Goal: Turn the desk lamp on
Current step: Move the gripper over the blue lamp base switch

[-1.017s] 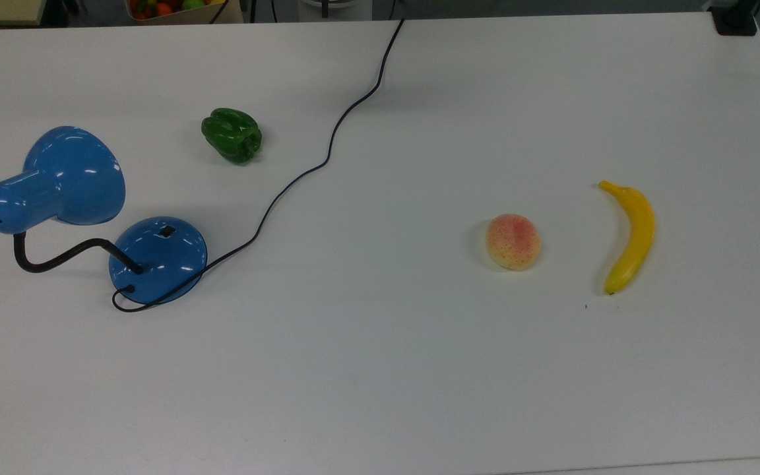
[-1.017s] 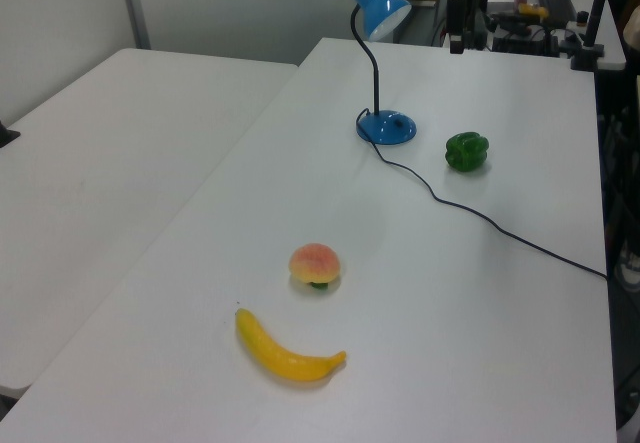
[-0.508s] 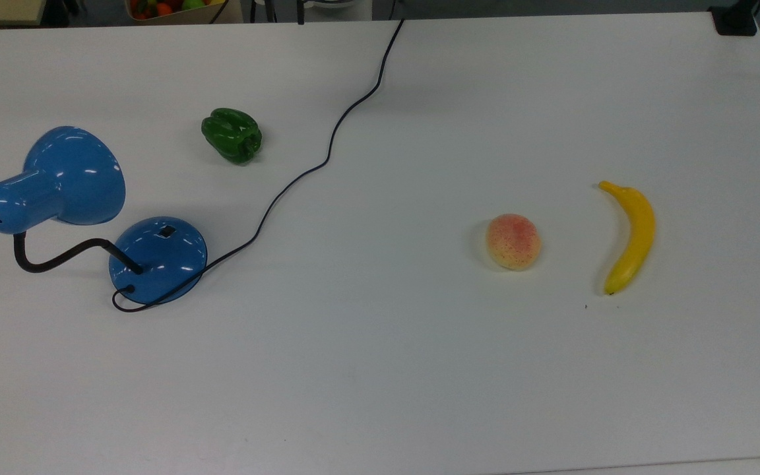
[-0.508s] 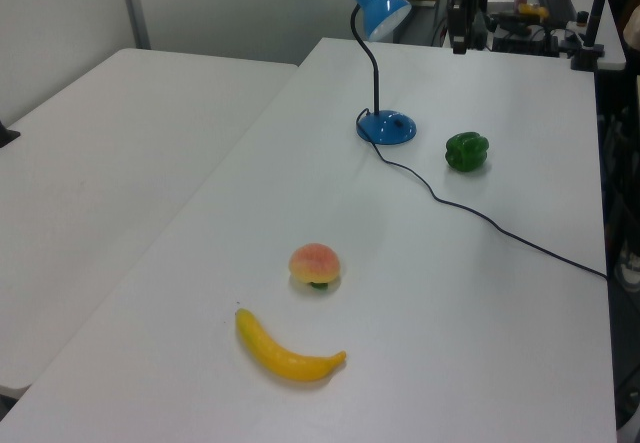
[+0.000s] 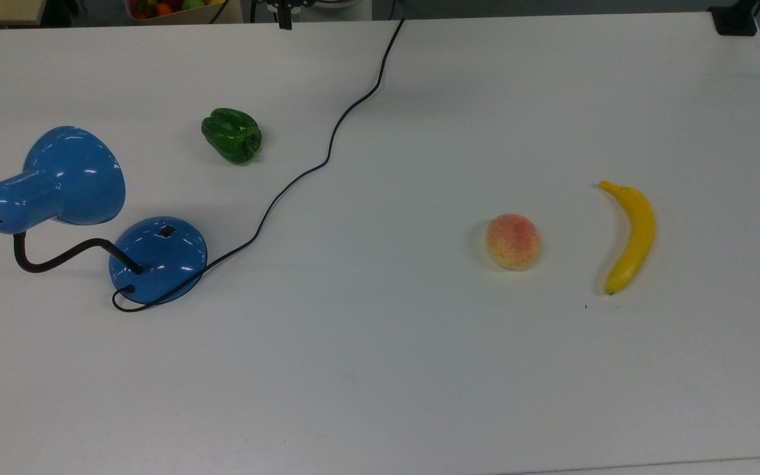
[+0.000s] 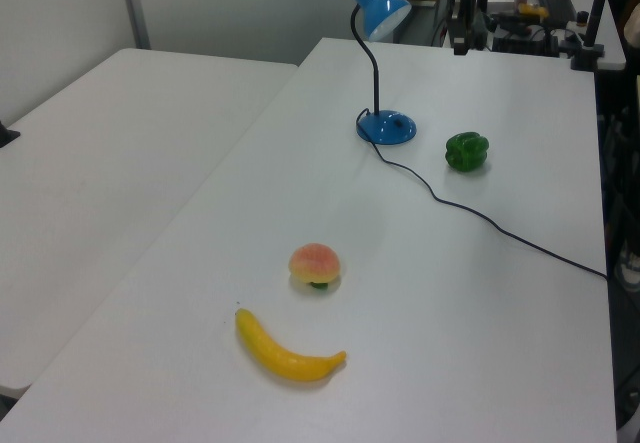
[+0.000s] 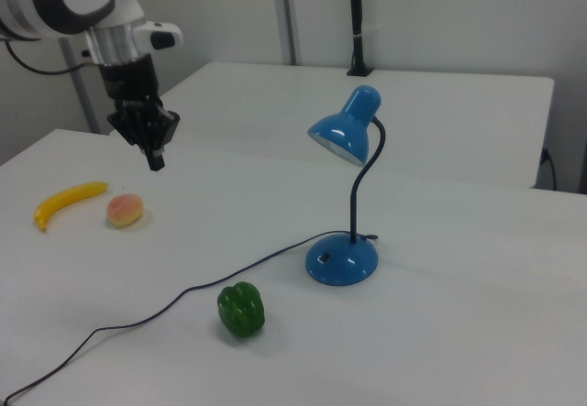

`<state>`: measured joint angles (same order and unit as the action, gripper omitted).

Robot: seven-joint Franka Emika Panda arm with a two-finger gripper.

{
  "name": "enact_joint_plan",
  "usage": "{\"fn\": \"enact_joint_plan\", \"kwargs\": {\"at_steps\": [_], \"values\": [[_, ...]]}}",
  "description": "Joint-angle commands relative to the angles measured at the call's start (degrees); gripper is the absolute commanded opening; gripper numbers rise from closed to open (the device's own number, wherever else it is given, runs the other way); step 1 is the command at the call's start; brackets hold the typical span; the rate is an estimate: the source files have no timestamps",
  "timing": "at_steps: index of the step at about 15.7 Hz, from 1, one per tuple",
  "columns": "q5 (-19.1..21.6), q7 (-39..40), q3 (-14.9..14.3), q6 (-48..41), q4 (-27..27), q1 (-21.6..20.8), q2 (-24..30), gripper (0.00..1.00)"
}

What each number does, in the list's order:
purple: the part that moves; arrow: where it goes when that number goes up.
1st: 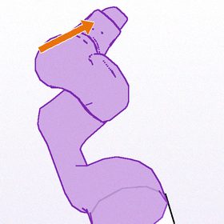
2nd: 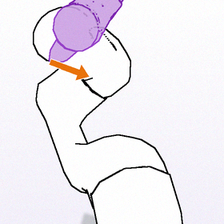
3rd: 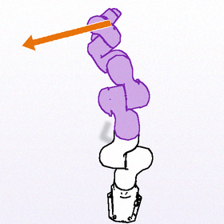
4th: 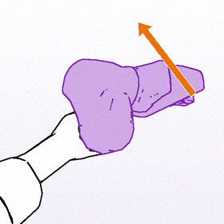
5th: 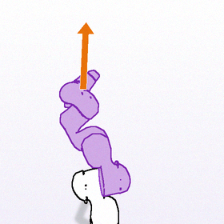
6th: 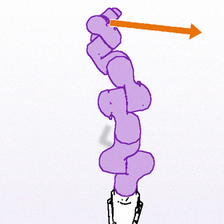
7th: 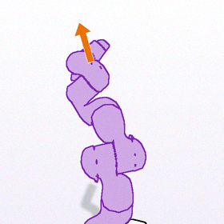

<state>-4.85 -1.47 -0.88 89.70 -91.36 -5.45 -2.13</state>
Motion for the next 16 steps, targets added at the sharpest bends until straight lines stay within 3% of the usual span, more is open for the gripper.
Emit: {"fn": "enact_joint_plan", "kwargs": {"at_steps": [1, 7, 16], "values": [[-0.6, 1.0, -0.5, 2.4, 0.0, 0.4, -3.0, 0.00], [-1.8, -0.5, -0.5, 11.4, -6.5, 4.2, -5.3, 0.00], [-1.8, -11.1, -0.6, 32.0, -14.6, 10.5, -11.3, 0.00]]}}
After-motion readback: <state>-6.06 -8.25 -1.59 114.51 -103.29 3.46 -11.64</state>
